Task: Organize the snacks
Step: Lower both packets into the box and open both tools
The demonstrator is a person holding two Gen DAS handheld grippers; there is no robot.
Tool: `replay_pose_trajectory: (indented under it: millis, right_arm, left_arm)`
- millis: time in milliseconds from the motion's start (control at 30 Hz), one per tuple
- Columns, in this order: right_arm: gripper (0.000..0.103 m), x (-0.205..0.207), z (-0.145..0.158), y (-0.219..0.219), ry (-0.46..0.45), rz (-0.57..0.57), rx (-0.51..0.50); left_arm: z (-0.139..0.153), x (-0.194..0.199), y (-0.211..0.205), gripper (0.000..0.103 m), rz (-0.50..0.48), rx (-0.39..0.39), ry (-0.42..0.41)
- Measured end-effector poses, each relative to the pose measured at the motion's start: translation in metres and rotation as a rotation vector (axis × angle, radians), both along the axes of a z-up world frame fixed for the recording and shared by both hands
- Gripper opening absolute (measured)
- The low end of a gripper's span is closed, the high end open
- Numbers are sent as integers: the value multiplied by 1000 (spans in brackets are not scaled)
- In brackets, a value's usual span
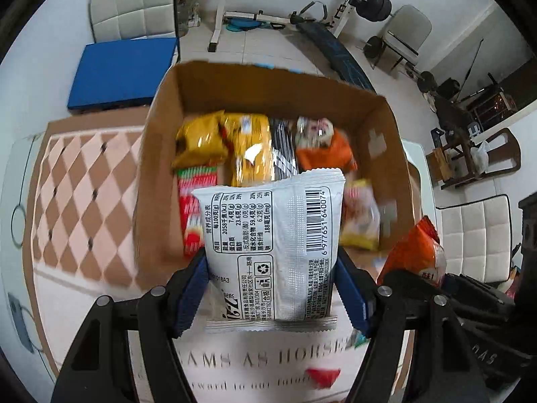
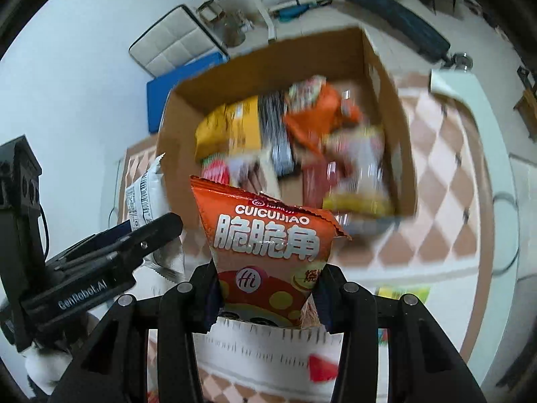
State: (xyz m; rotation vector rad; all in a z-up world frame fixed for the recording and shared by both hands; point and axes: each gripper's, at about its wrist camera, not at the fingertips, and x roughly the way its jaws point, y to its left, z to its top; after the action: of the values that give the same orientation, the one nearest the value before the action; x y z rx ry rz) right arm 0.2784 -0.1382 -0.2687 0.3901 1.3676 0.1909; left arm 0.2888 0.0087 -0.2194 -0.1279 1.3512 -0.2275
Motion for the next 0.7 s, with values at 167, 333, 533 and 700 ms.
replay_pose_trajectory:
  millis: [167,333,533,700]
  right_arm:
    - [48,56,-28,-7,40,-3,-28]
    - [49,92,-68,-14,111,-12,-9]
    - [95,112,-104,-20,190,-17,-38]
    - [95,112,-106,-25,190,-13,-72]
  left_arm:
    - [-15,67,-8,70,-8,13,57]
    - [-45,111,-18,70,-36,33,140]
    - [-76,132,-27,92,-73,102,223]
    - [-71,129,-23,92,-63,65,204]
